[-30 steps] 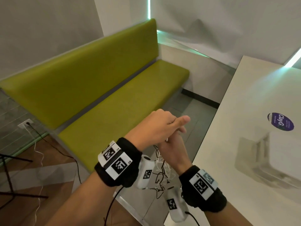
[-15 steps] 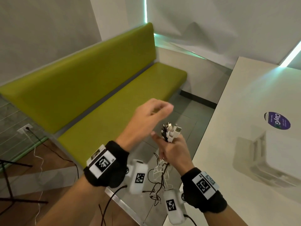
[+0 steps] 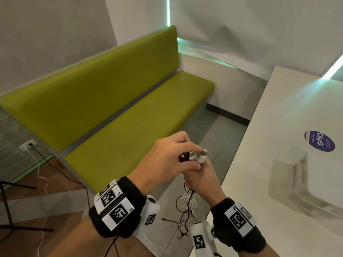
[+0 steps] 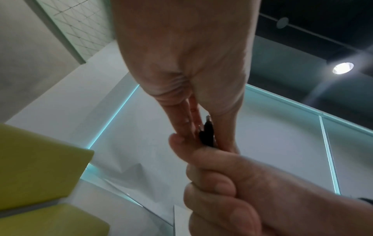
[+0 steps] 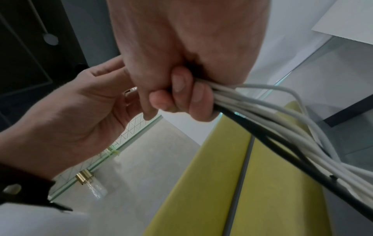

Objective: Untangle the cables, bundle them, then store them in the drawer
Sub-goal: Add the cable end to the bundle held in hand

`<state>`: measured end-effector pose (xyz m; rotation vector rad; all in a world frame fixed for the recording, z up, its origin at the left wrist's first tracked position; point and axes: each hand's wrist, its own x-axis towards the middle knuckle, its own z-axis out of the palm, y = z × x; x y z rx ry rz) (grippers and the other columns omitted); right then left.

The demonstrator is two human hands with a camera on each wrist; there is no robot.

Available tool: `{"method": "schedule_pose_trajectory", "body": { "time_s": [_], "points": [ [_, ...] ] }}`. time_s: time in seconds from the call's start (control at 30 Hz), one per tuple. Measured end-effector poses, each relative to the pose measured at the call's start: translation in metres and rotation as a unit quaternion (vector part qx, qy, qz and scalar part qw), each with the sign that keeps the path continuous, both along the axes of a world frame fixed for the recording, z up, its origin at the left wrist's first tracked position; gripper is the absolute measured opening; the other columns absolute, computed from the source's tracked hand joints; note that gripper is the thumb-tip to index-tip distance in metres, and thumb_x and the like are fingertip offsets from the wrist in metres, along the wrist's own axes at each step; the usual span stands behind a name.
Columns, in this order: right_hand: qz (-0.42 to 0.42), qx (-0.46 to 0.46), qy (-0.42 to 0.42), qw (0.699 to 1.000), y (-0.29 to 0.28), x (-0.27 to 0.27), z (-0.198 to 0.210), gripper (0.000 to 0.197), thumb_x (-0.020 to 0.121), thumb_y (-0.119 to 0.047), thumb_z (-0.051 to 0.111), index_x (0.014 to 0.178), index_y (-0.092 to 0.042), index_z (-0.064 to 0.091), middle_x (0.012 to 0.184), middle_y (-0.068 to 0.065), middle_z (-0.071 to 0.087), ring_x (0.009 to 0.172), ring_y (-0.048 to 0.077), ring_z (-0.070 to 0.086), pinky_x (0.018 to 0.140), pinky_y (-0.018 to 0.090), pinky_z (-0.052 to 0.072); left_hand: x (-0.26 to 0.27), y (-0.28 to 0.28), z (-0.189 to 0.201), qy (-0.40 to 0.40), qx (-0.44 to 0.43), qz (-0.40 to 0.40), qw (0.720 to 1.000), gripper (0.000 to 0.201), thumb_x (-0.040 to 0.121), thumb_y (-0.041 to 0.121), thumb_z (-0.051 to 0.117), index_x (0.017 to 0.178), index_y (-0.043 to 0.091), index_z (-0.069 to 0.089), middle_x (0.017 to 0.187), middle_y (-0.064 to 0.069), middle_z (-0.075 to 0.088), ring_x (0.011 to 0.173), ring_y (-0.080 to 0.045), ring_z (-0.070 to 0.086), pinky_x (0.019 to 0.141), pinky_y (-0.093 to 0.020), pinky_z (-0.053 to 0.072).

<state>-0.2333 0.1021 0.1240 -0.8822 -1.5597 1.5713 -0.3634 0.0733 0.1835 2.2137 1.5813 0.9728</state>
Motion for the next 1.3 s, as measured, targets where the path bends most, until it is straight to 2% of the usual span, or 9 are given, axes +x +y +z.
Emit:
{"method": "schedule_pose_trajectory", "body": {
  "time_s": [0.17, 0.27, 0.37, 0.67, 0.8, 0.9, 1.03, 1.17, 1.3],
  "points": [
    [0.006, -0.029, -0.017, 0.999, 0.001, 0.001, 0.002, 0.022, 0.070, -0.017, 0.058, 0.055, -0.033, 0.059, 0.042, -0.010, 0.045, 0.038, 0.003, 0.036, 0.038, 0.019, 0.029, 0.000, 0.002, -0.004, -0.009, 0.015, -0.002, 1.000, 0.028, 0.074, 0.035, 0.080, 0.098, 0.021, 0.075, 0.090, 0.008, 0.060, 0.074, -0.005, 0.059, 0.063, -0.027, 0.049],
    [0.012, -0.026, -0.058, 0.998, -0.002, 0.003, -0.002, 0.017, 0.069, -0.028, 0.066, 0.054, -0.031, 0.057, 0.044, -0.005, 0.043, 0.039, 0.009, 0.036, 0.039, 0.024, 0.030, -0.003, 0.005, -0.001, 0.038, -0.058, -0.006, 0.998, 0.025, 0.073, 0.040, 0.079, 0.093, 0.027, 0.069, 0.090, 0.012, 0.056, 0.073, -0.006, 0.056, 0.063, -0.024, 0.045],
    [0.011, -0.041, -0.095, 0.995, -0.005, 0.004, -0.005, 0.039, 0.084, -0.010, 0.068, 0.052, -0.028, 0.055, 0.039, -0.005, 0.043, 0.036, 0.010, 0.038, 0.039, 0.022, 0.031, -0.006, 0.008, 0.004, 0.067, -0.113, -0.024, 0.991, 0.022, 0.073, 0.040, 0.080, 0.086, 0.030, 0.066, 0.086, 0.012, 0.058, 0.072, -0.005, 0.054, 0.062, -0.017, 0.040],
    [0.018, -0.021, -0.119, 0.992, -0.005, 0.007, -0.003, 0.036, 0.087, -0.006, 0.065, 0.060, -0.024, 0.050, 0.042, -0.011, 0.047, 0.040, 0.001, 0.039, 0.043, 0.014, 0.030, -0.001, 0.006, 0.002, 0.018, -0.148, -0.023, 0.989, 0.020, 0.076, 0.033, 0.077, 0.085, 0.027, 0.060, 0.082, 0.012, 0.067, 0.075, -0.006, 0.059, 0.066, -0.027, 0.048],
    [0.067, -0.023, -0.158, 0.985, -0.007, 0.013, 0.003, 0.040, 0.088, -0.006, 0.059, 0.051, -0.015, 0.049, 0.041, -0.004, 0.052, 0.036, 0.007, 0.043, 0.042, 0.017, 0.035, 0.002, 0.002, 0.003, 0.031, -0.140, -0.023, 0.989, 0.017, 0.079, 0.033, 0.072, 0.087, 0.030, 0.057, 0.083, 0.014, 0.066, 0.076, -0.003, 0.057, 0.068, -0.031, 0.048],
    [0.106, -0.021, -0.164, 0.981, -0.007, 0.016, 0.003, 0.036, 0.092, -0.003, 0.051, 0.056, -0.008, 0.055, 0.050, 0.005, 0.062, 0.035, 0.015, 0.045, 0.039, 0.022, 0.036, 0.001, 0.000, 0.001, 0.051, -0.107, -0.022, 0.993, 0.021, 0.080, 0.038, 0.071, 0.095, 0.034, 0.058, 0.094, 0.016, 0.062, 0.078, 0.000, 0.053, 0.069, -0.029, 0.049],
    [0.145, 0.013, -0.163, 0.976, -0.006, 0.017, 0.000, 0.032, 0.098, -0.001, 0.042, 0.075, 0.002, 0.063, 0.062, 0.002, 0.069, 0.036, 0.012, 0.050, 0.040, 0.021, 0.042, -0.002, -0.001, -0.008, 0.066, -0.138, -0.055, 0.987, 0.056, 0.075, 0.046, 0.074, 0.125, 0.035, 0.053, 0.120, 0.023, 0.051, 0.104, 0.008, 0.048, 0.086, -0.012, 0.040],
    [0.179, 0.036, -0.212, 0.960, -0.008, 0.019, -0.001, 0.047, 0.099, -0.014, 0.042, 0.062, -0.020, 0.070, 0.055, 0.008, 0.065, 0.043, 0.012, 0.052, 0.053, 0.029, 0.048, -0.004, 0.002, -0.018, -0.016, -0.127, -0.078, 0.989, 0.033, 0.074, 0.037, 0.080, 0.102, 0.025, 0.067, 0.094, 0.016, 0.062, 0.088, -0.002, 0.059, 0.075, -0.025, 0.048],
    [0.240, 0.015, -0.240, 0.941, -0.006, 0.025, 0.001, 0.047, 0.099, -0.031, 0.042, 0.058, -0.030, 0.065, 0.057, 0.007, 0.055, 0.053, 0.013, 0.050, 0.064, 0.030, 0.045, 0.000, -0.002, -0.019, -0.068, -0.082, -0.089, 0.990, 0.031, 0.071, 0.032, 0.083, 0.097, 0.019, 0.071, 0.087, 0.016, 0.060, 0.080, 0.000, 0.059, 0.069, -0.017, 0.044]
  ]
}}
